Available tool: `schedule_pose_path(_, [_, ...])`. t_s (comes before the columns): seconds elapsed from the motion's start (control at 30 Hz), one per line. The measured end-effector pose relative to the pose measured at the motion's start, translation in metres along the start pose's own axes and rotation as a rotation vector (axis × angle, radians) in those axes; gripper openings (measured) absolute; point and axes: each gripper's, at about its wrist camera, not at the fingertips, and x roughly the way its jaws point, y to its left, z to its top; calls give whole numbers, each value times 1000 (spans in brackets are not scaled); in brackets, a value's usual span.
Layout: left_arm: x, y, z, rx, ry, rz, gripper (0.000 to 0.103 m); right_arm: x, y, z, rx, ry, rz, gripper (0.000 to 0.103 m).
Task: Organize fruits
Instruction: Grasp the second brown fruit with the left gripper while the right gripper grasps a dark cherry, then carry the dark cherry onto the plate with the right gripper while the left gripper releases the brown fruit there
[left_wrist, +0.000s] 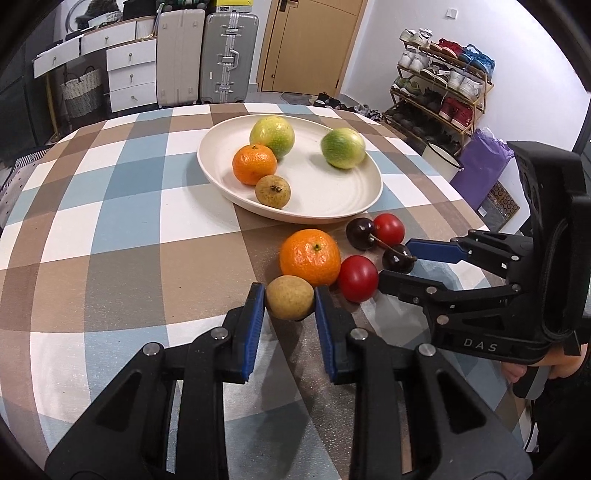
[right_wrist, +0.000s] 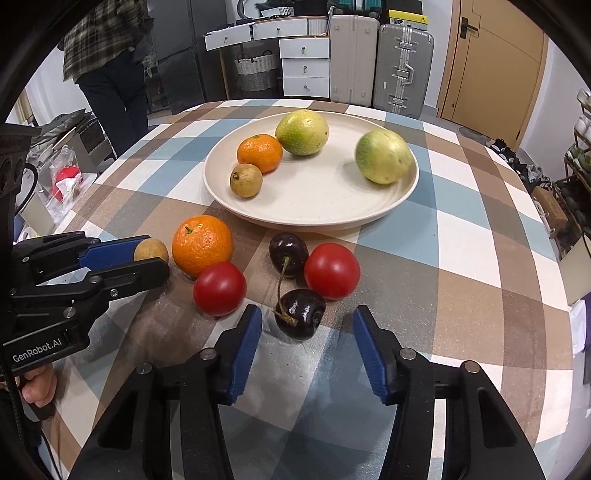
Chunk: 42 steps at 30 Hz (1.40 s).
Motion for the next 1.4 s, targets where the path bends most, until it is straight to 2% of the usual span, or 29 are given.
schedule_pose_path(0.1, [-2, 1, 0, -2, -7, 2, 25, 0, 4, 1, -12, -5, -6, 43])
schedule_pose_path(0.17, [-2, 2, 0, -5, -7, 5, 25, 0, 5, 1, -20, -7, -8, 33])
schedule_pose_path(0.23, [-3, 2, 0, -8, -9, 7, 25, -1, 6, 0, -21, -7, -6, 27])
schedule_pose_path(0.57, [-13, 3, 2, -22, -42, -9, 25, -17, 2, -11, -18, -13, -4, 27])
schedule_pose_path(0.9, [-20, 4, 3, -39, -64, -8, 25, -53, -4, -11, -12, -77, -8, 27])
schedule_pose_path(1.4, [-48, 3, 27, -29, -124, 38, 25, -98, -4, 26, -37, -169, 2, 27])
